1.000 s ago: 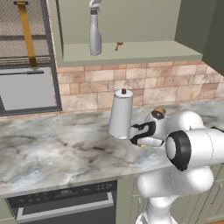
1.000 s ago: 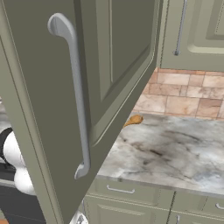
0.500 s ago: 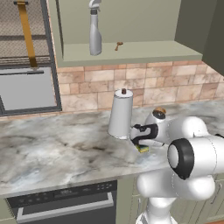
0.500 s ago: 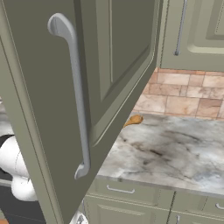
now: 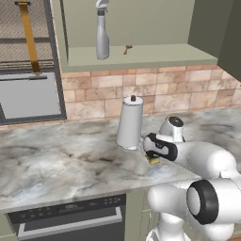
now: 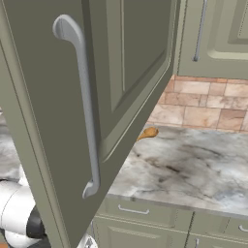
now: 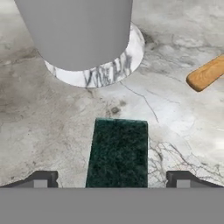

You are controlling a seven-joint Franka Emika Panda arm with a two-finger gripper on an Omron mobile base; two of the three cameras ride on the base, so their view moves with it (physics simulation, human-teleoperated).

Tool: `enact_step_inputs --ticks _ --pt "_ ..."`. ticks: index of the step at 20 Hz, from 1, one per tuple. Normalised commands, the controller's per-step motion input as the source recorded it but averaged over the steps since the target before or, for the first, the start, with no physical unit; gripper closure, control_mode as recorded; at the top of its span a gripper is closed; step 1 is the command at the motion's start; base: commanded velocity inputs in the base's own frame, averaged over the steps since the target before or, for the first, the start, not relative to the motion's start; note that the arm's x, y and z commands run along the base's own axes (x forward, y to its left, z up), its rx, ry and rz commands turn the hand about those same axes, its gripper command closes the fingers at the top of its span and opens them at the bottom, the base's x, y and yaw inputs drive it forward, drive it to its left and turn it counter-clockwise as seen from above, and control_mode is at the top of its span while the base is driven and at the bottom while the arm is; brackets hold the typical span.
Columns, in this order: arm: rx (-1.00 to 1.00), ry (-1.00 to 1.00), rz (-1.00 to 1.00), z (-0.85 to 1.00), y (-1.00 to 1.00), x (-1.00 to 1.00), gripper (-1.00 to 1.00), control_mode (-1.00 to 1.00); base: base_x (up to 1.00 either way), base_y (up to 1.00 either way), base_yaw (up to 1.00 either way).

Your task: Pick the spray and sponge from the cabinet and place them on the counter.

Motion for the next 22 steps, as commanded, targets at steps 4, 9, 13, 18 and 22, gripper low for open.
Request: enact_step_inputs --ticks 4,9,13,18,22 --pt "0.0 0.04 0.0 0.55 0.0 -0.19 -1.0 -1.0 0.0 0.0 0.0" --pt "0.0 0.01 0.01 0.63 0.0 -0.24 -1.0 -1.0 0.0 0.0 0.0" --pt "0.01 0.0 0.03 0.59 0.0 -0.22 -1.0 -1.0 0.0 0.0 0.0" --pt "0.02 -0.02 0.05 0.46 0.0 -0.12 -1.0 -1.0 0.0 0.0 0.0" --pt "0.04 -0.17 0.11 0.15 0.01 -0.09 -1.0 -1.0 0.0 0.0 0.0"
